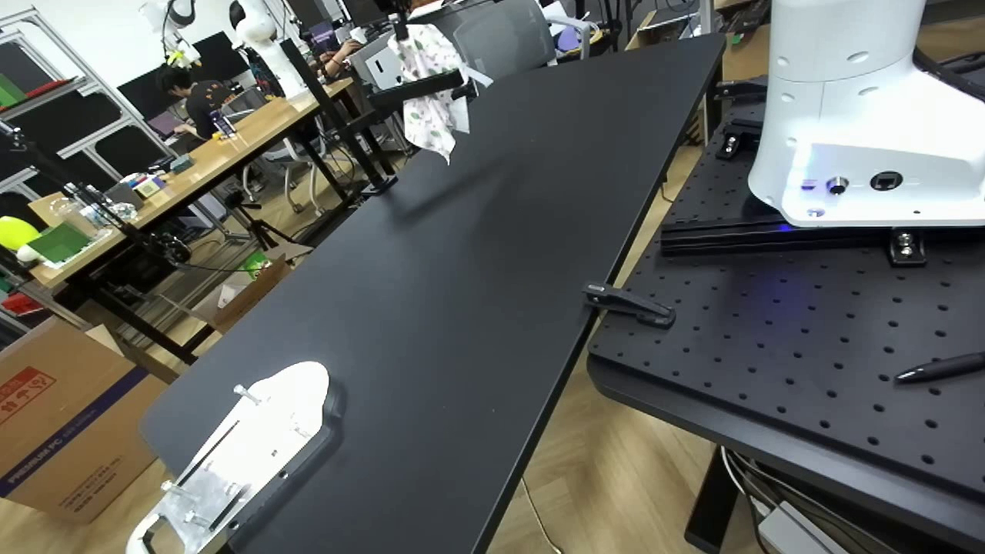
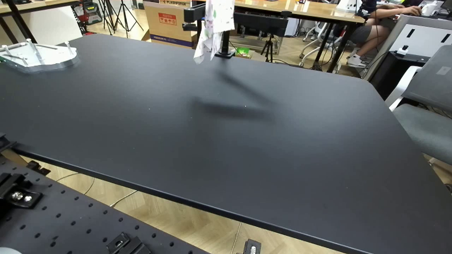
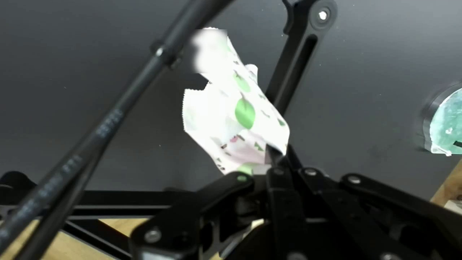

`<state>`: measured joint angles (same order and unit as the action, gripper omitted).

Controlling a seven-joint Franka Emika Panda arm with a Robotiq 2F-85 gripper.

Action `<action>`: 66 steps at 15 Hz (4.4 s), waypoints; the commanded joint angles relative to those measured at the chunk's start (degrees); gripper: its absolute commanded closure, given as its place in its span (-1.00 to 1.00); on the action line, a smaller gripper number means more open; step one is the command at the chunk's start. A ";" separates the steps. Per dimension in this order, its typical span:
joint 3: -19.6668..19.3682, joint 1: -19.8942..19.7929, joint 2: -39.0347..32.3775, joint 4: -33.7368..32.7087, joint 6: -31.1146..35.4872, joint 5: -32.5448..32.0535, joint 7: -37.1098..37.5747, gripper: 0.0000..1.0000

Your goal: Hang the cloth on the stand

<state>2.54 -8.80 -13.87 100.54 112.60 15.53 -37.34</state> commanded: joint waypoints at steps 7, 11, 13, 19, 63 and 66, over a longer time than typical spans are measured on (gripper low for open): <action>0.99 5.23 -1.02 -0.23 -1.76 -0.48 4.66 0.99; 0.94 5.47 -2.49 0.92 -3.86 -0.76 4.97 0.99; 0.97 5.53 -3.42 1.87 -4.77 -1.27 4.86 0.99; 1.11 5.70 -6.88 3.07 -6.63 -3.31 4.86 0.99; 4.82 20.18 -14.11 1.07 9.10 -35.50 17.10 -1.00; 5.17 19.71 -13.80 2.54 10.80 -35.33 15.36 -1.00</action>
<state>7.23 11.30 -27.61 103.24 123.61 -19.58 -22.13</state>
